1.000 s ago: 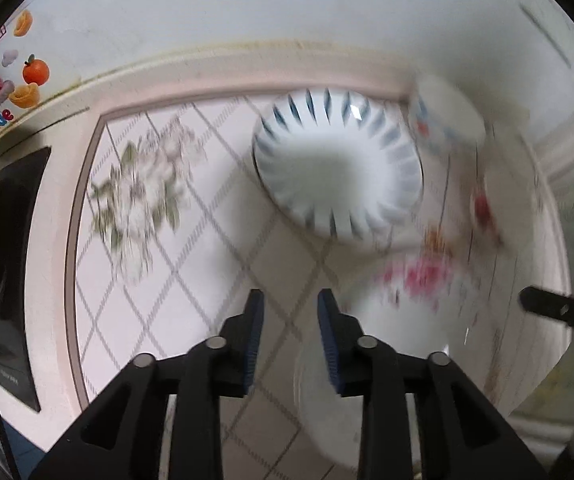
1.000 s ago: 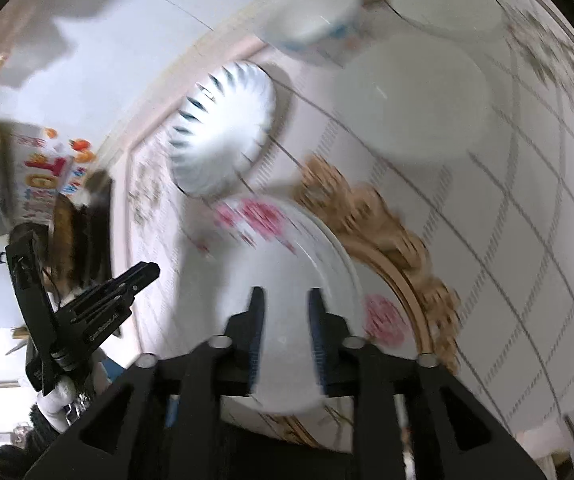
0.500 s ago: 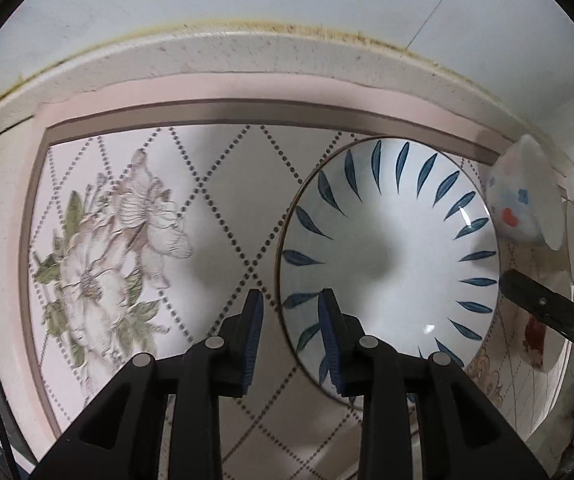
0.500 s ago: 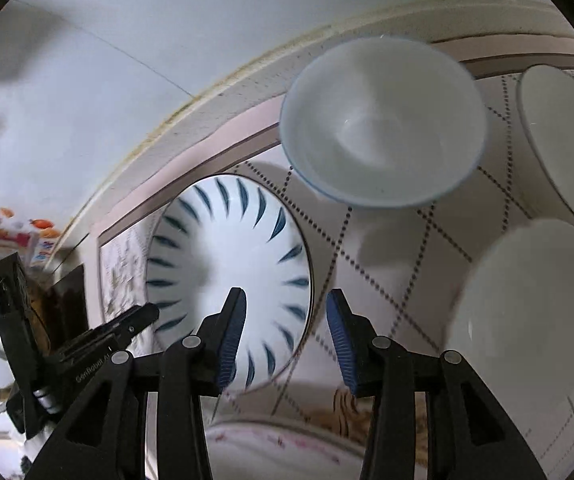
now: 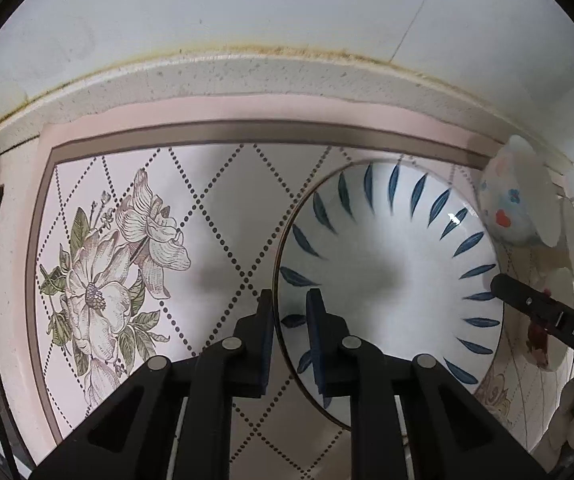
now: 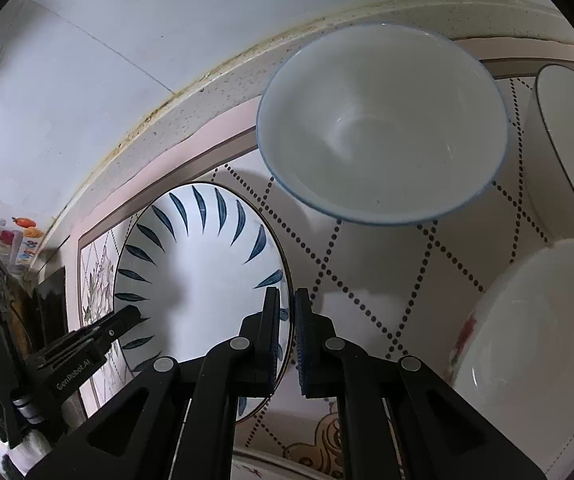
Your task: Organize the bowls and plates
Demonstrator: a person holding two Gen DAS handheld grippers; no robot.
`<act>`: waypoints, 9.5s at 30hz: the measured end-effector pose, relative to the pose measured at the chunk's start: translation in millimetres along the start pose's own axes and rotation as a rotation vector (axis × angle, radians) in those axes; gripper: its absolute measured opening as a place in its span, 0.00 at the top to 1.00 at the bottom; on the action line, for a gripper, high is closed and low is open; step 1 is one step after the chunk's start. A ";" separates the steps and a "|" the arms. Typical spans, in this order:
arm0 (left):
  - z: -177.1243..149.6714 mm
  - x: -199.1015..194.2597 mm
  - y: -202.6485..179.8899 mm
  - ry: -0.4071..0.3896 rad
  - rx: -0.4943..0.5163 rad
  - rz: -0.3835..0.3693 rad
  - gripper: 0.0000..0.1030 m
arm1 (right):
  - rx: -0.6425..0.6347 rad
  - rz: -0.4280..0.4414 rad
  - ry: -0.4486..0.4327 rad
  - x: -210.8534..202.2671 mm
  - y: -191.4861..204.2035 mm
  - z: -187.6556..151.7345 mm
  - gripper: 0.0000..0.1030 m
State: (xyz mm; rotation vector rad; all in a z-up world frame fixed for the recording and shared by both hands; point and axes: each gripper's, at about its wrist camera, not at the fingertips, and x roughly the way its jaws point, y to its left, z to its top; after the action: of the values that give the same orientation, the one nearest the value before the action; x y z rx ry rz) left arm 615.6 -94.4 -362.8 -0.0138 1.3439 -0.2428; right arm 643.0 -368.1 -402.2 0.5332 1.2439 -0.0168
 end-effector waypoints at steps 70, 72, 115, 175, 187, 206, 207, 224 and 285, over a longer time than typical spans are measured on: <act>-154.4 -45.9 -50.9 0.027 0.066 0.023 0.87 | -0.137 0.043 0.066 -85.1 -60.5 -186.5 0.91; -154.1 -45.0 -50.2 0.032 0.051 0.017 0.87 | -0.129 0.053 0.074 -85.2 -61.9 -184.7 0.90; -242.1 -247.7 -61.6 -0.233 0.012 -0.022 0.76 | -0.333 -0.044 -0.120 -269.0 39.6 -268.8 0.30; -38.9 -22.5 -227.6 0.023 -0.029 -0.079 0.89 | -0.089 0.123 0.114 -100.5 -183.9 -7.7 0.86; -100.7 -53.2 -255.5 0.027 0.065 -0.127 0.89 | -0.084 0.111 0.099 -162.6 -206.1 -72.6 0.86; -133.5 -14.9 -275.8 0.105 0.102 -0.088 0.89 | -0.057 0.082 0.169 -149.0 -236.1 -114.2 0.86; -134.8 -13.6 -275.9 0.108 0.103 -0.086 0.89 | -0.056 0.082 0.169 -148.1 -237.1 -115.0 0.86; -137.5 -1.3 -279.8 0.140 0.102 -0.068 0.89 | -0.066 0.086 0.204 -142.4 -240.3 -110.9 0.86; 0.4 -38.6 -301.1 -0.033 0.076 -0.102 0.89 | -0.022 0.132 -0.039 -158.6 -226.3 45.9 0.87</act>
State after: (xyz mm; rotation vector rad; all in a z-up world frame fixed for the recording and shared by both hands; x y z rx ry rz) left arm 558.1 -380.9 -280.7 -0.0219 1.3020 -0.3783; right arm 563.5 -628.0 -334.4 0.5922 1.1681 0.0968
